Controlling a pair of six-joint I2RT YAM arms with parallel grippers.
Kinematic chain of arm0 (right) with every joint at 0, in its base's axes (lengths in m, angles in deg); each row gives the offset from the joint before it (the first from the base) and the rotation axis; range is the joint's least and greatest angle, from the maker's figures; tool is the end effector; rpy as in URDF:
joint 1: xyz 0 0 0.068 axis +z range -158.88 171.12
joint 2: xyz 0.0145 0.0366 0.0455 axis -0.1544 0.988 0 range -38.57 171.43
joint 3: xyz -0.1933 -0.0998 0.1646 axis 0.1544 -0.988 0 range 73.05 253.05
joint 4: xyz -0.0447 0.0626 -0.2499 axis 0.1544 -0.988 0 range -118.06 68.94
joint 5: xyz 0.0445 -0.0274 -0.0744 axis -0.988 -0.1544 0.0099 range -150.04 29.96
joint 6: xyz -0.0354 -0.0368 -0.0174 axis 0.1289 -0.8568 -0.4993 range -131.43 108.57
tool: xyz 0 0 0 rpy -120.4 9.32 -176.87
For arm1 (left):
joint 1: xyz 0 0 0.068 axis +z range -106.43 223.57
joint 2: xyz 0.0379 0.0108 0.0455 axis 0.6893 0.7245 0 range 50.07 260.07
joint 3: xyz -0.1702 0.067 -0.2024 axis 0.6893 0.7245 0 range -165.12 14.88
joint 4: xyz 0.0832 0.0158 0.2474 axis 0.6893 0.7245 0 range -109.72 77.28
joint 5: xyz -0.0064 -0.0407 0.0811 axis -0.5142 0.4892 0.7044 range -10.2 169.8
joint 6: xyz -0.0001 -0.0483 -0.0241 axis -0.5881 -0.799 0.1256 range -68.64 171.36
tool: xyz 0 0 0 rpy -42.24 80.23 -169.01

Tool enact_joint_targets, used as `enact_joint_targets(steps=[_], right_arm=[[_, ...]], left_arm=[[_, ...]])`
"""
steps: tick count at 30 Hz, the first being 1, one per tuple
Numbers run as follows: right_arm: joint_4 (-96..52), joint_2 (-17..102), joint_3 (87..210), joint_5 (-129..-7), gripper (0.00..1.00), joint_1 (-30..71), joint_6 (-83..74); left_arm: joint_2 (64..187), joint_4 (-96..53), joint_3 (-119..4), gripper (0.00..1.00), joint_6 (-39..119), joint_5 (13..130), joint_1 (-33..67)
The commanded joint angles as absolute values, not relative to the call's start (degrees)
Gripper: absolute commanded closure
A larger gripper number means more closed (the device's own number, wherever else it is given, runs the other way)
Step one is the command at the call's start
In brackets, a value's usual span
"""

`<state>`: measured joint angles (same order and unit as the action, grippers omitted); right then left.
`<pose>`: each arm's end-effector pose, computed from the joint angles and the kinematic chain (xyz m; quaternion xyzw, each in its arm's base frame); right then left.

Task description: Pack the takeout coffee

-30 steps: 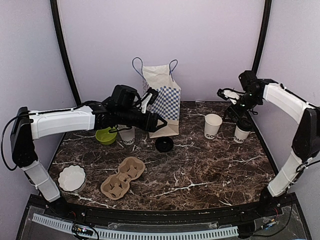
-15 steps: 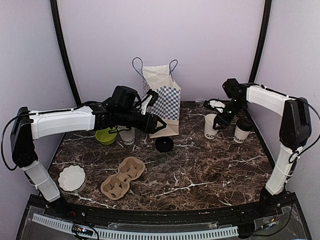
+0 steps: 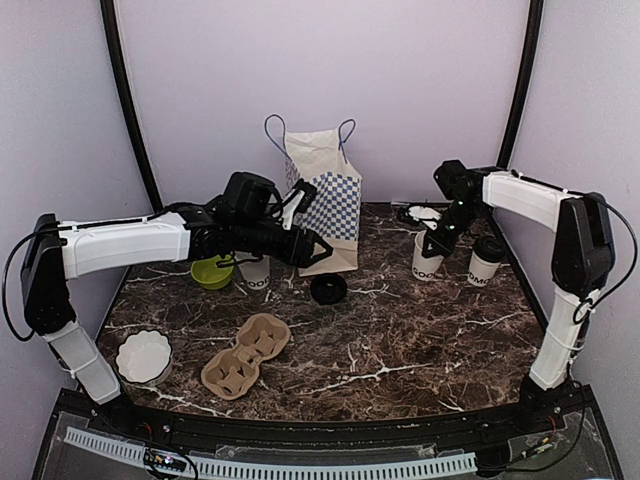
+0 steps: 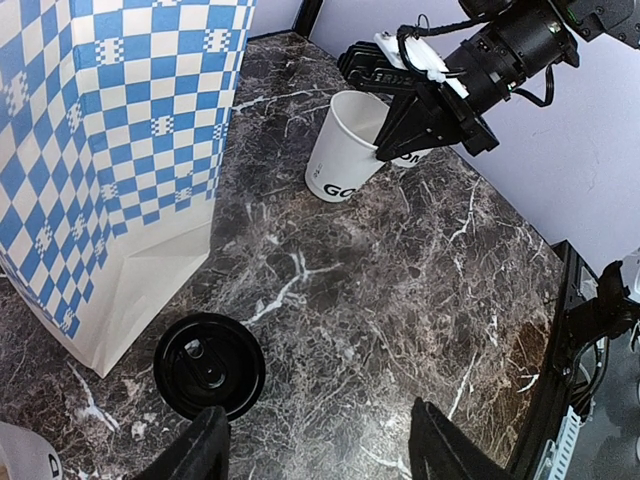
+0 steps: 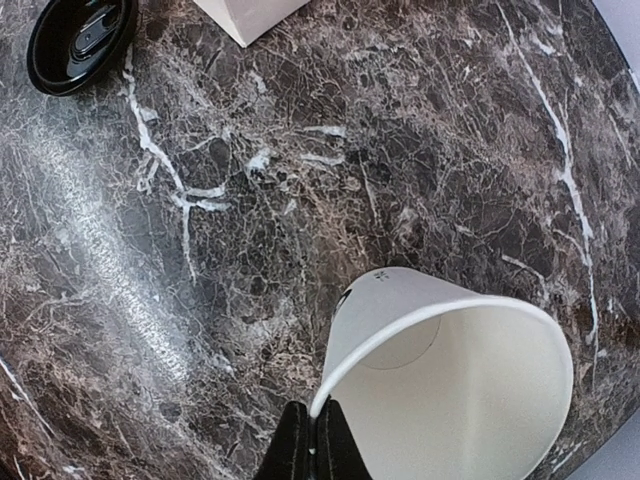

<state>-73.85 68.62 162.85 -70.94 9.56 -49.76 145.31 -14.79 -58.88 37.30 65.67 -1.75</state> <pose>0.3647 0.1287 0.2472 -0.4806 0.8550 0.0626 0.1848 0.2691 -0.2844 0.2941 0.2897 0.7949 -0.3498 0.4023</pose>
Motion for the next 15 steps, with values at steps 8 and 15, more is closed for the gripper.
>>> enact_joint_targets(steps=[8,15], right_arm=[[-77.99,56.68,152.18,-73.04,1.00,22.83,-54.44],[-81.99,53.69,147.51,-71.89,1.00,33.82,-55.45]], left_arm=[[144.65,-9.23,-60.04,0.37,41.43,72.48,-1.25],[146.83,-9.21,-58.55,0.37,40.61,68.68,1.60]])
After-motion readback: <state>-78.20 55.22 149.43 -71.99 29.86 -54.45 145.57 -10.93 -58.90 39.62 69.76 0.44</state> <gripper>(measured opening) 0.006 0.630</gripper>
